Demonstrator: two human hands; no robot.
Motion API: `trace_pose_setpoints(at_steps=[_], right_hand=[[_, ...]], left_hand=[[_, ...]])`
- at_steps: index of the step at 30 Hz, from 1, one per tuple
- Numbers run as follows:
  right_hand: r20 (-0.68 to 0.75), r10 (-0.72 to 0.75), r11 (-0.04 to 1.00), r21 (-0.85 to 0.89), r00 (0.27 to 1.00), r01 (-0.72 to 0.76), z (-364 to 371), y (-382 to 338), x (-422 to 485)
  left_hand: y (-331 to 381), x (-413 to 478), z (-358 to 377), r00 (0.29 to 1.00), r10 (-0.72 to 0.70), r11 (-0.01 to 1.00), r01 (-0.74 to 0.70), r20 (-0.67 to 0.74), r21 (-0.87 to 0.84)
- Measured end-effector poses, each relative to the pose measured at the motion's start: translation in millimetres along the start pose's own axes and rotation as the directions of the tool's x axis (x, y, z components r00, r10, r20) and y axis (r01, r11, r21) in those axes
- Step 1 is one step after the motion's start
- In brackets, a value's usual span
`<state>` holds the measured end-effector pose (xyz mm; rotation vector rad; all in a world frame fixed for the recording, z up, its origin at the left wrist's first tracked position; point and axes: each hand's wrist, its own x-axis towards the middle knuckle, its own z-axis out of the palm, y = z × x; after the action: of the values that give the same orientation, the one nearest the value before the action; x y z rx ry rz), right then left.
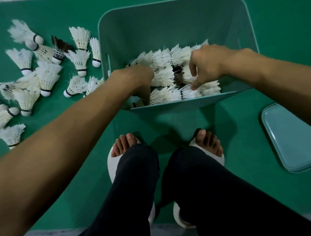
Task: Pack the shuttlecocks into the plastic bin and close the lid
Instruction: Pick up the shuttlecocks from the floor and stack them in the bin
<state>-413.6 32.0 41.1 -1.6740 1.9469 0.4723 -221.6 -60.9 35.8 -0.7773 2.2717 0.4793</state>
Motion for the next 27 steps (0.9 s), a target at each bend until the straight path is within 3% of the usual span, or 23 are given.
trace_pose_setpoints(at_steps=[3, 6, 11, 13, 15, 17, 21, 24, 27], right_hand=[[-0.08, 0.047, 0.998, 0.041, 0.996, -0.044, -31.5, -1.9, -20.3], [-0.239, 0.038, 0.989, 0.147, 0.97, -0.003, -65.9, -17.3, -42.2], [-0.435, 0.0, 0.913, 0.367, 0.9, 0.177, -90.8, -100.2, -59.3], [-0.482, 0.013, 0.888, 0.409, 0.876, 0.211, -86.1, -138.9, -53.1], [-0.502, 0.007, 0.858, 0.447, 0.865, 0.252, -77.7, -179.5, -44.3], [-0.515, -0.023, 0.825, 0.475, 0.857, 0.307, -64.7, -219.5, -36.7], [-0.401, -0.102, 0.857, 0.429, 0.91, 0.285, -23.7, -287.1, -16.0], [-0.216, 0.006, 0.912, 0.401, 0.976, 0.083, 12.0, -309.9, 6.1], [-0.253, 0.137, 0.913, 0.408, 0.958, -0.023, 35.8, -303.9, 27.1]], left_hand=[[-8.2, -15.6, -16.3, 0.989, -0.013, 0.994, -0.004, -0.148, -0.113], [-19.6, -37.9, -33.7, 0.912, -0.032, 0.975, -0.062, -0.41, -0.214], [-55.3, -88.4, -22.6, 0.606, -0.266, 0.883, -0.159, -0.75, -0.441], [-74.7, -101.8, 1.2, 0.472, -0.42, 0.801, -0.208, -0.775, -0.561], [-96.1, -110.8, 32.4, 0.39, -0.566, 0.728, -0.178, -0.726, -0.662], [-119.9, -112.9, 67.8, 0.392, -0.657, 0.678, -0.066, -0.644, -0.732], [-163.8, -101.1, 126.6, 0.519, -0.695, 0.632, 0.11, -0.498, -0.767], [-178.5, -84.1, 141.2, 0.65, -0.593, 0.73, 0.184, -0.476, -0.658], [-186.1, -62.3, 136.8, 0.717, -0.467, 0.842, 0.182, -0.518, -0.508]])
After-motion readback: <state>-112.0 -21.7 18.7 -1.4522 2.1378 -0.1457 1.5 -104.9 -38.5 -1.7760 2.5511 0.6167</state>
